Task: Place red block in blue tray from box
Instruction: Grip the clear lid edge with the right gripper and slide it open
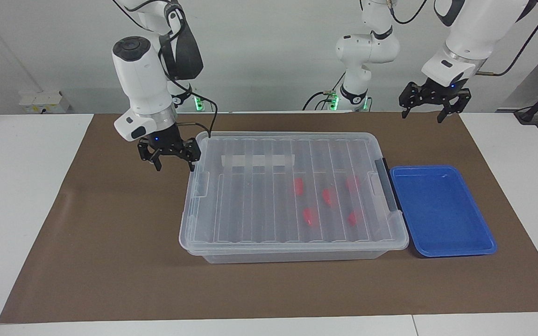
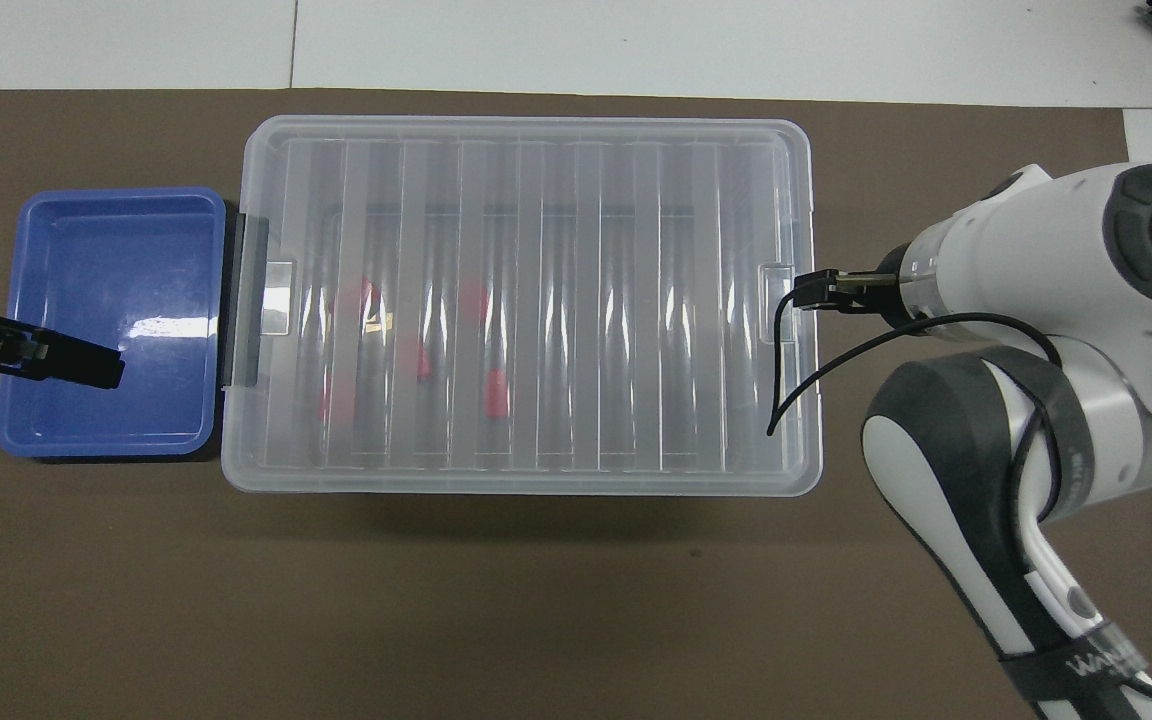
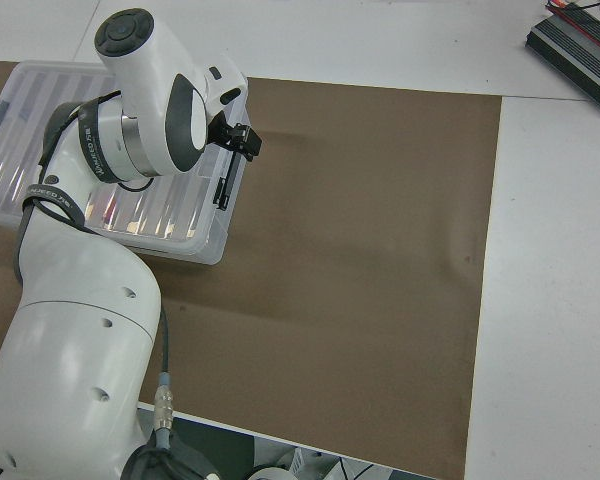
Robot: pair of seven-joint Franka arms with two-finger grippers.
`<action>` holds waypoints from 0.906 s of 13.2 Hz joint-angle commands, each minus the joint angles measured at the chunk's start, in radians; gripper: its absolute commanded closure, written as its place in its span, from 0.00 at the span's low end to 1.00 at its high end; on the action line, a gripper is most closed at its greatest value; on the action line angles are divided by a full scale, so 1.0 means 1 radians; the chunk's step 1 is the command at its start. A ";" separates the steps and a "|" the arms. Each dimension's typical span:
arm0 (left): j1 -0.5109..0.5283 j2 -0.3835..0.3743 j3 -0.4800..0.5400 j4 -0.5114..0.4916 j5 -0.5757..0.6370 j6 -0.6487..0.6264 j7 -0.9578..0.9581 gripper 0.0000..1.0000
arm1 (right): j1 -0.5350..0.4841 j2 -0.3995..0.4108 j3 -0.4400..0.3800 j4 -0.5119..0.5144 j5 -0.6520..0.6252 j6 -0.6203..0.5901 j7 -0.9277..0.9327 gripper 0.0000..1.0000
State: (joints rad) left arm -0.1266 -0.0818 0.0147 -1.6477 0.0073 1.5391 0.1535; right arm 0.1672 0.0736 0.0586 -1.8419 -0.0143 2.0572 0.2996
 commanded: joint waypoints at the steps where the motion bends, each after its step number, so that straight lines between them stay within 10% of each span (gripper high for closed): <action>1: -0.002 -0.019 0.007 -0.018 -0.003 0.003 -0.003 0.00 | 0.000 0.014 0.001 -0.017 -0.009 0.023 0.019 0.01; 12: -0.002 -0.019 0.007 -0.018 -0.003 0.003 -0.003 0.00 | 0.002 -0.017 0.003 -0.088 -0.010 0.003 -0.048 0.00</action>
State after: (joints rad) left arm -0.1266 -0.0818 0.0156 -1.6477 0.0073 1.5391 0.1535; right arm 0.1758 0.0861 0.0599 -1.9000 -0.0162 2.0613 0.2839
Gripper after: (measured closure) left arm 0.000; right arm 0.000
